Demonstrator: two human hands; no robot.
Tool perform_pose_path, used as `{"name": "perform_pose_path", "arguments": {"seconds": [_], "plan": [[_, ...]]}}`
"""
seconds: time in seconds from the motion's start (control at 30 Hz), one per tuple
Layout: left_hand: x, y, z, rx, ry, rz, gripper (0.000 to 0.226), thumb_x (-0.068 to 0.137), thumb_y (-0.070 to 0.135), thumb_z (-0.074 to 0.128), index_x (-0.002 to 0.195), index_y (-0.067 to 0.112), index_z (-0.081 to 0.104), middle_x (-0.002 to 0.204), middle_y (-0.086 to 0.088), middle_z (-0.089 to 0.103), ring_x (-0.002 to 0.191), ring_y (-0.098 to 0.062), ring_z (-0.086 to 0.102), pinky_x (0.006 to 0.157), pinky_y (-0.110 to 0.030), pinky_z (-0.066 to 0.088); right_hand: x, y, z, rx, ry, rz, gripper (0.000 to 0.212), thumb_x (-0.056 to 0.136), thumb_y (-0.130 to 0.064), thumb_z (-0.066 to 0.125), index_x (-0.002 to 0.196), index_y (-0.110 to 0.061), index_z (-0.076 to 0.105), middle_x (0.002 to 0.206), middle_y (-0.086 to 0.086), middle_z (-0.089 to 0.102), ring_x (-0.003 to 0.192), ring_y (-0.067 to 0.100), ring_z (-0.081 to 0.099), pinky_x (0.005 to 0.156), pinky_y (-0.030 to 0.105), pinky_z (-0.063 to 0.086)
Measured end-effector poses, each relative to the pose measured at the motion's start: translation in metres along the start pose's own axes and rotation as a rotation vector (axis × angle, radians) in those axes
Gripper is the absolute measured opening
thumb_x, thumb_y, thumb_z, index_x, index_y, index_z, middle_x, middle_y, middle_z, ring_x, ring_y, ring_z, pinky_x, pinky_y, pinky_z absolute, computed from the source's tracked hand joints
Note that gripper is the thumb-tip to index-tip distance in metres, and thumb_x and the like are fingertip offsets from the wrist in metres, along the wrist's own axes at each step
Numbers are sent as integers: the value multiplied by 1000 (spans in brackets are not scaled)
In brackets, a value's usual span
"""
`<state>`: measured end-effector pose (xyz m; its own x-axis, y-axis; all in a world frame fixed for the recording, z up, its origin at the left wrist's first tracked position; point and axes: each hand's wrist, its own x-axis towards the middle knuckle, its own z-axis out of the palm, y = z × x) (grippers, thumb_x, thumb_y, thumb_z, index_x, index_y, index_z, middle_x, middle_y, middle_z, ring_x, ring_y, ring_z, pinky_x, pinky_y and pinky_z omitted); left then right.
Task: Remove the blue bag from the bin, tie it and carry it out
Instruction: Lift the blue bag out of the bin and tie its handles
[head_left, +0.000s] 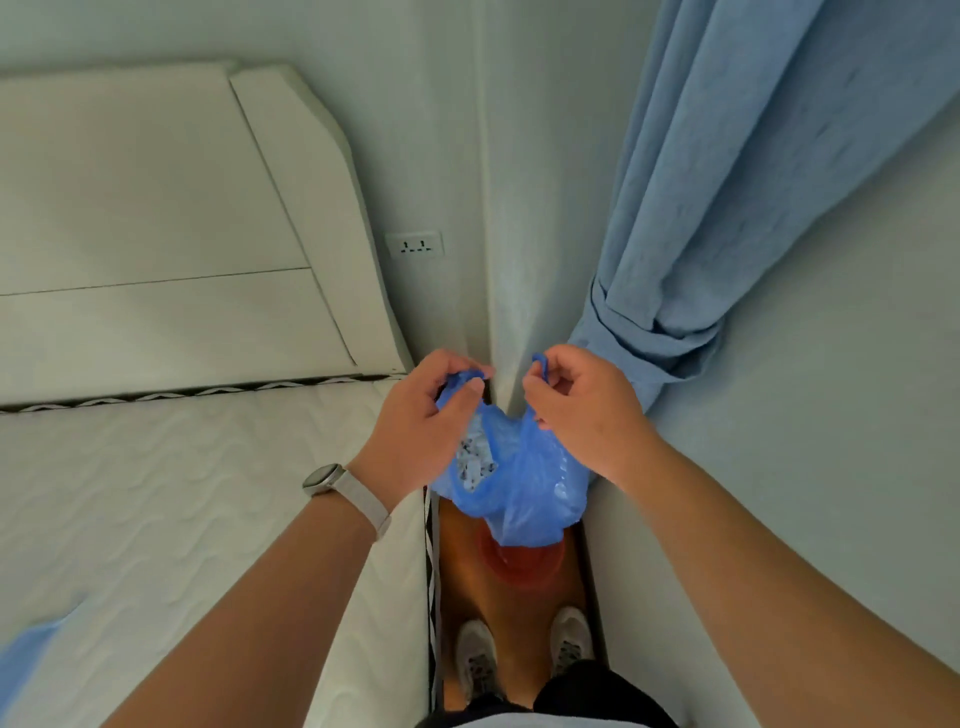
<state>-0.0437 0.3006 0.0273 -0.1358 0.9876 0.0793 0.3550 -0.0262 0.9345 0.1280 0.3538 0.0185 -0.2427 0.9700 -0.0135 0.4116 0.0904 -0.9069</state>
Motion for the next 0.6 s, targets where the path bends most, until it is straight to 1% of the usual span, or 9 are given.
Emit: {"name": "perform_pose_path", "arguments": {"seconds": [0.07, 0.17, 0.2, 0.23, 0.3, 0.33, 0.47, 0.53, 0.6], "plan": [[-2, 16, -3, -25, 40, 3, 11, 89, 20, 58, 82, 28, 60, 84, -7, 66, 69, -6, 56, 64, -19, 43, 3, -18, -1, 27, -30, -33, 29, 88, -32, 56, 73, -9, 51, 66, 20, 57, 66, 42, 58, 60, 53, 53], [-4, 30, -7, -112, 66, -8, 6, 91, 10, 58, 87, 12, 61, 86, -25, 62, 79, -36, 57, 75, -44, 47, 7, -42, 2, 61, -50, -81, 20, 86, -31, 57, 72, -18, 53, 66, 14, 62, 68, 37, 61, 63, 51, 54], [-5, 33, -9, -145, 72, -4, 5, 91, 7, 57, 89, 8, 61, 87, -25, 63, 82, -39, 58, 78, -47, 48, 9, -49, 3, 59, -60, -97, 17, 86, -30, 57, 73, -20, 53, 66, 12, 63, 68, 36, 62, 64, 50, 54], [-8, 36, -11, -172, 77, 7, 6, 91, 7, 56, 90, 6, 62, 85, -20, 65, 82, -35, 60, 80, -44, 49, 9, -55, 4, 58, -77, -110, 15, 86, -30, 56, 73, -22, 53, 68, 13, 64, 70, 37, 63, 66, 51, 55], [-13, 43, -17, -209, 67, 30, 10, 92, 8, 54, 92, 8, 64, 81, -1, 69, 80, -17, 63, 79, -30, 50, 10, -64, 4, 60, -116, -131, 14, 85, -31, 55, 75, -21, 55, 71, 14, 65, 73, 39, 63, 69, 53, 55], [-16, 45, -19, -223, 57, 28, 12, 93, 7, 53, 94, 9, 65, 81, 4, 69, 80, -14, 63, 80, -28, 50, 10, -68, 3, 59, -126, -139, 13, 84, -30, 56, 75, -20, 57, 71, 14, 65, 73, 39, 63, 71, 54, 55], [-19, 51, -30, -218, 29, -2, 22, 97, 3, 46, 97, 13, 66, 87, -4, 66, 84, -19, 60, 87, -41, 48, 9, -73, -2, 17, -150, -183, 9, 84, -24, 58, 77, -18, 58, 73, 11, 65, 63, 27, 59, 68, 46, 53], [-19, 54, -34, -220, -33, 7, 25, 96, 3, 45, 93, 14, 66, 81, 0, 66, 79, -17, 59, 81, -35, 49, 7, -74, -2, 24, -179, -182, 8, 85, -18, 59, 79, -24, 59, 75, 8, 67, 66, 29, 62, 68, 43, 54], [-19, 59, -37, -212, -107, 26, 24, 96, 3, 45, 89, 12, 65, 75, 2, 65, 73, -16, 58, 75, -25, 48, 6, -75, -2, 47, -198, -173, 16, 85, -14, 61, 80, -29, 61, 77, 6, 68, 73, 31, 66, 71, 46, 56]]}}
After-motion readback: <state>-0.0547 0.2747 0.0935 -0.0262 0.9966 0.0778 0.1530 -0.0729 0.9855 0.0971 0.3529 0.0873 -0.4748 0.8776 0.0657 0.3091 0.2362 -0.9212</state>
